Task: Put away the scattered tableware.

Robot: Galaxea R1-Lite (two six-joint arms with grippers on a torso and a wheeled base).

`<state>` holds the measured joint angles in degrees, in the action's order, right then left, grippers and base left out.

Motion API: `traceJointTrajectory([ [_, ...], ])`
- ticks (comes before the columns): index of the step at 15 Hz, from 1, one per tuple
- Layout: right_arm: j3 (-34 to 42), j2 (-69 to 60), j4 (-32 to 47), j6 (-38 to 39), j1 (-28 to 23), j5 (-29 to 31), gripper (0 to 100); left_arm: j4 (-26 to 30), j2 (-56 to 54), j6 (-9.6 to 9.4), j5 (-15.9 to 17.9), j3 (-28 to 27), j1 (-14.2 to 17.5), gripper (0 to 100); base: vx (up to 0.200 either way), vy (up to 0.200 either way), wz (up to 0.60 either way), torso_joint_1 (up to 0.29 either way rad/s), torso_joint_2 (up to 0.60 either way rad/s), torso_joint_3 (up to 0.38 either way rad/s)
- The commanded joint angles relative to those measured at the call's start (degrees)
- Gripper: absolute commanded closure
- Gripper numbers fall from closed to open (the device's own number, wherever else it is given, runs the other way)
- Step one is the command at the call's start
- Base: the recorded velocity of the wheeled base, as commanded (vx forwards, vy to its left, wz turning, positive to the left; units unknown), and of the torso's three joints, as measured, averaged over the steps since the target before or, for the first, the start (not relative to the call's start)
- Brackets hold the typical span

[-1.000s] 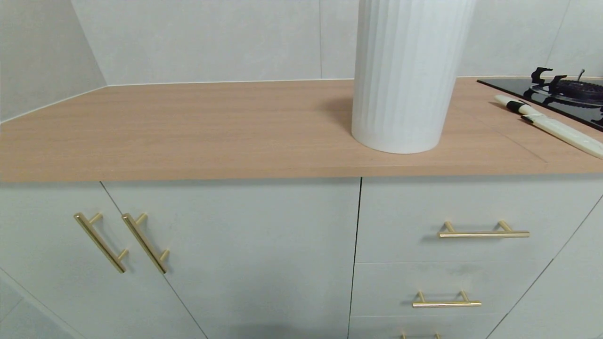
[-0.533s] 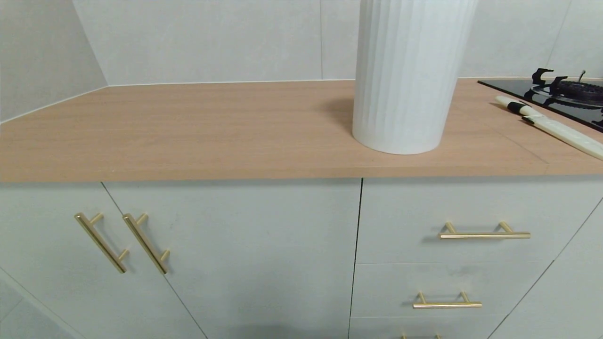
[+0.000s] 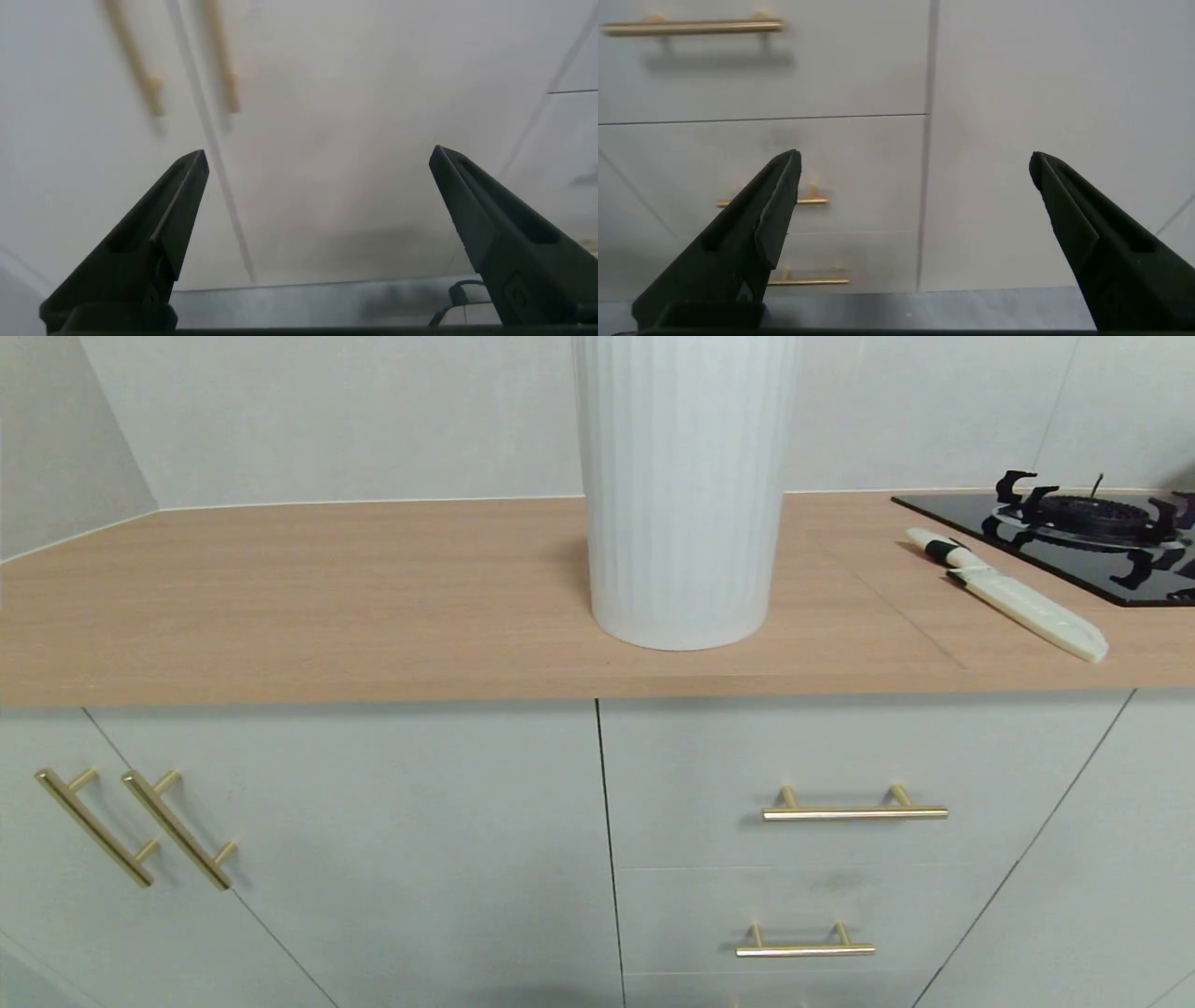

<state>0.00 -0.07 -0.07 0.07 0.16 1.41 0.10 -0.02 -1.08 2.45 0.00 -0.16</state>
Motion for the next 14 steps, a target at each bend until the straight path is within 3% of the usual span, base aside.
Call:
traceJointTrajectory([
  [1, 0.0, 0.1, 0.0, -0.1, 0.0, 0.0, 0, 0.0, 0.0, 0.03, 0.0, 0.0, 0.0, 0, 0.000, 0.000, 0.00, 0.000, 0.00, 0.000],
  [14, 0.0, 0.1, 0.0, -0.2, 0.0, -0.1, 0, 0.0, 0.0, 0.03, 0.0, 0.0, 0.0, 0, 0.000, 0.000, 0.00, 0.000, 0.00, 0.000],
])
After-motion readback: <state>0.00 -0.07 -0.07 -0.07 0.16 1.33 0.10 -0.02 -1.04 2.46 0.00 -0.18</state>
